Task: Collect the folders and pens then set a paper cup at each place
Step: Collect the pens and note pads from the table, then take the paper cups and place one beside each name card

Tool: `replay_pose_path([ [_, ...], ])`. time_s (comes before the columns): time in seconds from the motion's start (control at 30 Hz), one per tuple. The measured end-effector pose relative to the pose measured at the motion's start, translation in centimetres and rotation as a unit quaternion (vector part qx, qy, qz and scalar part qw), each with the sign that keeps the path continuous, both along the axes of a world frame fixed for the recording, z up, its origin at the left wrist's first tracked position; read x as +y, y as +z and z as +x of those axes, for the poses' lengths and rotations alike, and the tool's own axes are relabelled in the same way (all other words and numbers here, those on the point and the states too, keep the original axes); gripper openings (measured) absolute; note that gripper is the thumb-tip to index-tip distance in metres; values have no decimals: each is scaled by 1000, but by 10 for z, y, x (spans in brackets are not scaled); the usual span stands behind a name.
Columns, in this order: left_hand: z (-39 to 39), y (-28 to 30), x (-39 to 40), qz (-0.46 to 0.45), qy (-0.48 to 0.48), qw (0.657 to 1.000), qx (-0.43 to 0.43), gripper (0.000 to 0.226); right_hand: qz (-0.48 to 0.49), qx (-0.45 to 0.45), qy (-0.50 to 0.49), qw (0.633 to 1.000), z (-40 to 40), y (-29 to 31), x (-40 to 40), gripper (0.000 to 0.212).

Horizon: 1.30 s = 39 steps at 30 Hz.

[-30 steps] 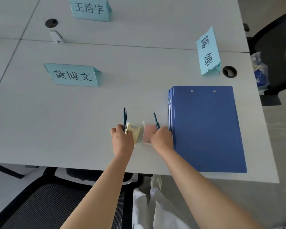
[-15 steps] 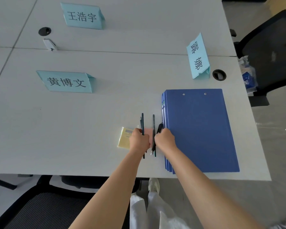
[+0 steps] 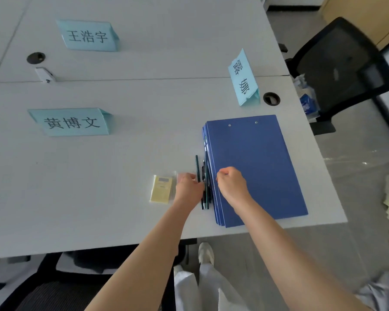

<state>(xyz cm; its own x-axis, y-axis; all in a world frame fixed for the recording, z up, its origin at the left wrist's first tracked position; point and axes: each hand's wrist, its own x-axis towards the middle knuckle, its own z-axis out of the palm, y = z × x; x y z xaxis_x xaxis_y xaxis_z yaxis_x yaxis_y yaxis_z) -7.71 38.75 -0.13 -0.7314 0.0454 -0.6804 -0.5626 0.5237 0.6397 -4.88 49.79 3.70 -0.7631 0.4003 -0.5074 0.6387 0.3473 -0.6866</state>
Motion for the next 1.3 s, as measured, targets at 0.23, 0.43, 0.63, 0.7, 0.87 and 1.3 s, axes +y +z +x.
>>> replay_pose_path([
  [0.23, 6, 19, -5, -4, -11, 999, 46, 26, -9, -6, -3, 1000, 30, 8, 21, 15],
  [0.43, 32, 56, 35, 33, -5, 996, 86, 20, -35, -3, -31, 999, 62, 17, 80, 17],
  [0.63, 83, 67, 129, 35, -15, 994, 107, 18, -28, 13, -19, 999, 99, 25, 188, 25],
  [0.7, 98, 67, 162, 32, 4, 994, 107, 20, -16, 15, -4, 1000, 109, 28, 225, 23],
  [0.87, 130, 68, 258, 39, 43, 994, 96, 21, -13, 31, 12, 999, 129, 27, 325, 7],
  [1.3, 79, 55, 434, 64, 70, 992, 77, 21, 12, -14, 60, 998, 69, 18, 498, 12],
])
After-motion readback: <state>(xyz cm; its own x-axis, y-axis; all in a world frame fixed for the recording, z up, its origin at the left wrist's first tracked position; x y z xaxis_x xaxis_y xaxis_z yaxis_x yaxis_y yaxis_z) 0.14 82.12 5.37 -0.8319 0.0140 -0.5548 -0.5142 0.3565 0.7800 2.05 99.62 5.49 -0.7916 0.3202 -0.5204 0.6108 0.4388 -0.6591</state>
